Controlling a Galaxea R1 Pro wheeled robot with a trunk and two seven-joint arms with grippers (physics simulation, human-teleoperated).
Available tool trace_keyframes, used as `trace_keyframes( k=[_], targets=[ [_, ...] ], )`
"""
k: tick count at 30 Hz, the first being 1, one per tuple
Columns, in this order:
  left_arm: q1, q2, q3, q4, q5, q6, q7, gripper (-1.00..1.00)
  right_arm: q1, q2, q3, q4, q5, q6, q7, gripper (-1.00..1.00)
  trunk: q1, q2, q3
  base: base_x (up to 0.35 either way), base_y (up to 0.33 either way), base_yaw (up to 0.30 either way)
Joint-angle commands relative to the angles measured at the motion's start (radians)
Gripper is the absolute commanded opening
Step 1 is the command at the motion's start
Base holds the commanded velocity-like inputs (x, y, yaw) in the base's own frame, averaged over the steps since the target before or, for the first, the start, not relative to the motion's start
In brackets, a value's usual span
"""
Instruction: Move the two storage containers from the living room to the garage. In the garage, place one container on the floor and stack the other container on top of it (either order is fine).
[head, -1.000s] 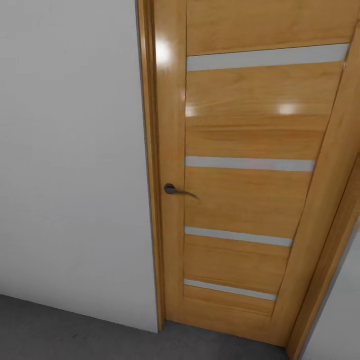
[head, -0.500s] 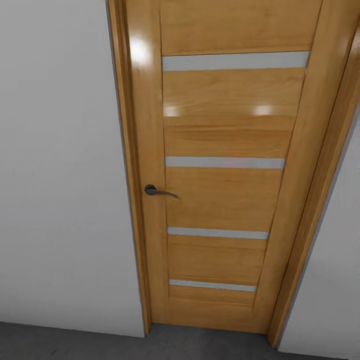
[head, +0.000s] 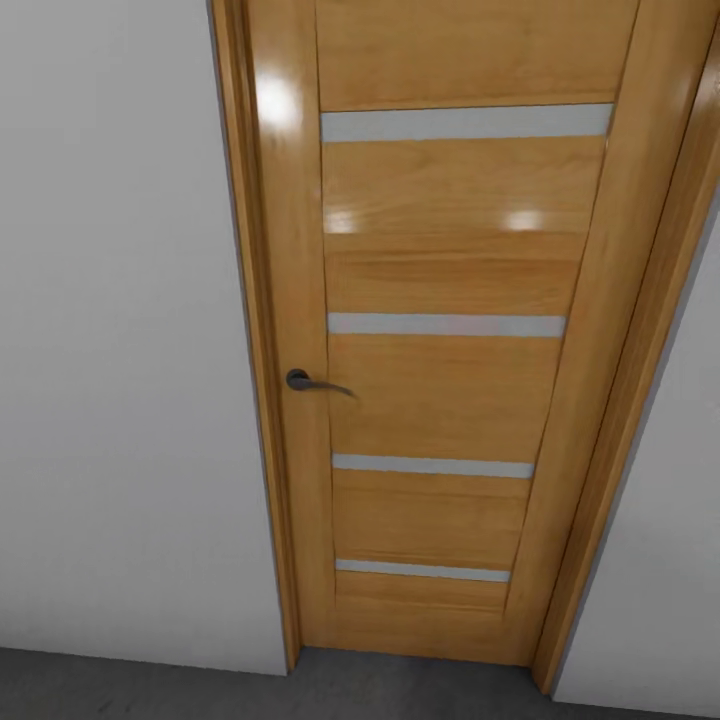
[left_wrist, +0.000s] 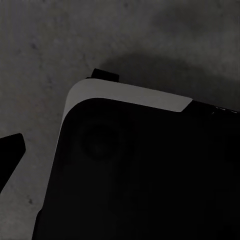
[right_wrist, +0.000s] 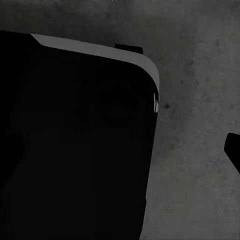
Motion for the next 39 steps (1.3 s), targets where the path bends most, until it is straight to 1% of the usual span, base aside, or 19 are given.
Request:
trace_keyframes(
  k=[1, 7, 11, 28, 39],
  targets=[
    [0.0, -0.001, 0.006, 0.0, 0.001, -0.002, 0.0, 1.0, 0.0, 0.0, 0.001, 0.0, 0.01, -0.004, 0.0, 1.0, 0.0, -0.001, -0.001, 0.0, 0.0, 0.0],
    [0.0, 0.0, 0.007, 0.0, 0.001, -0.002, 0.0, 1.0, 0.0, 0.0, 0.003, 0.0, 0.012, -0.006, 0.0, 1.0, 0.0, -0.001, -0.001, 0.0, 0.0, -0.001],
    [0.0, 0.001, 0.007, 0.0, 0.002, -0.002, 0.0, 1.0, 0.0, 0.0, 0.002, 0.0, 0.011, -0.006, 0.0, 1.0, 0.0, -0.001, -0.001, 0.0, 0.0, -0.113],
    [0.0, 0.001, 0.008, 0.0, 0.002, -0.002, 0.0, 1.0, 0.0, 0.0, 0.001, 0.0, 0.01, -0.004, 0.0, 1.0, 0.0, -0.001, -0.001, 0.0, 0.0, -0.254],
    [0.0, -0.001, 0.008, 0.0, 0.003, -0.002, 0.0, 1.0, 0.0, 0.0, -0.001, 0.0, 0.012, -0.006, -0.001, 1.0, 0.0, -0.001, -0.001, 0.0, 0.0, -0.037]
  ],
)
